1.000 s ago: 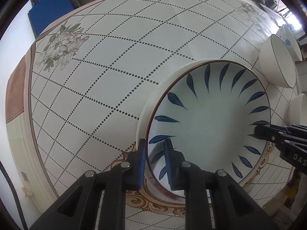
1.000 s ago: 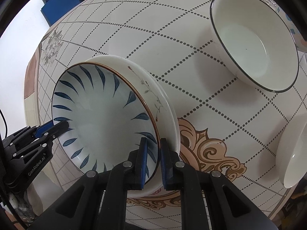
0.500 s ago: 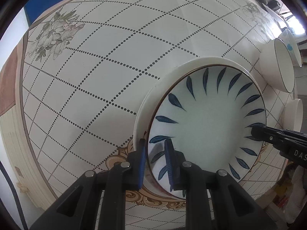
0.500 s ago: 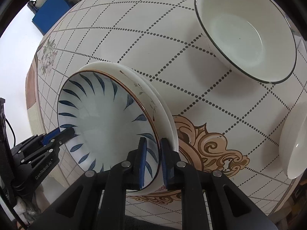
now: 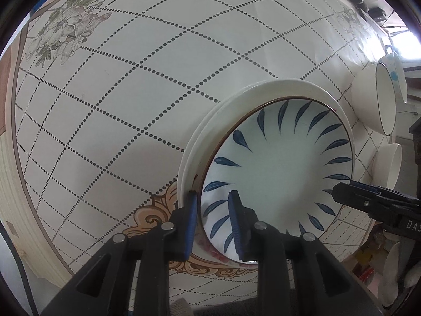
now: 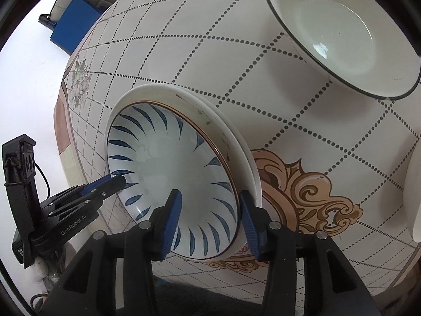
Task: Organize plates and bowls
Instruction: 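Lower the blue-striped plate onto the pink-rose plate and open both grippers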
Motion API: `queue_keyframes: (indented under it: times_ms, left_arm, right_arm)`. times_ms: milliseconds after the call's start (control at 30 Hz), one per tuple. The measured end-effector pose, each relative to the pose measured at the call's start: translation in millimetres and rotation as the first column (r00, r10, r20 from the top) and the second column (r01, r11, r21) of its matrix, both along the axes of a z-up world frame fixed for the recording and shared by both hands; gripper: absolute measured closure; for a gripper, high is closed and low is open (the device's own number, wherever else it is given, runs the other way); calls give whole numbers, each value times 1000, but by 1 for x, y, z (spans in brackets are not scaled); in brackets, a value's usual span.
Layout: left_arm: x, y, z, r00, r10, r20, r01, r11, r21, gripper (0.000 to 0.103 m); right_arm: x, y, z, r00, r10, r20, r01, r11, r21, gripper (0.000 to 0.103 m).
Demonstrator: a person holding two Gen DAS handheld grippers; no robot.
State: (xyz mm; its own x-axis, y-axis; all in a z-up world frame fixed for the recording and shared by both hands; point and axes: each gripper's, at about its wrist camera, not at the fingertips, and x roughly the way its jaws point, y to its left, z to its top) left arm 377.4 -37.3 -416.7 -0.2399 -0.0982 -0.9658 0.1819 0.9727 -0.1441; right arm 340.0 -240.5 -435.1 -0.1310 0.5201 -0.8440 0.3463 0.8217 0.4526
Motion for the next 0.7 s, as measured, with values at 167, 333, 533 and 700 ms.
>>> queue_keyframes:
  times_ms: [167, 333, 533, 700]
  left_arm:
    - [0, 10, 3, 999, 34, -9, -34, 999, -26, 81]
    - [-1, 12, 15, 999, 28, 36, -27, 1000, -15, 80]
    - [-7, 5, 41, 990, 7, 137, -12, 999, 34, 32]
    - [-16, 1, 66, 970, -12, 241, -5, 998, 69, 31]
  right_arm:
    - [-2, -2, 4, 1000, -10, -2, 10, 998, 61, 29]
    - [4, 6, 24, 998, 44, 42, -43, 999, -9, 23]
    - [4, 20, 39, 987, 131, 87, -117, 982, -151, 10]
    - [-8, 28, 50, 980, 155, 124, -115, 953, -280, 3]
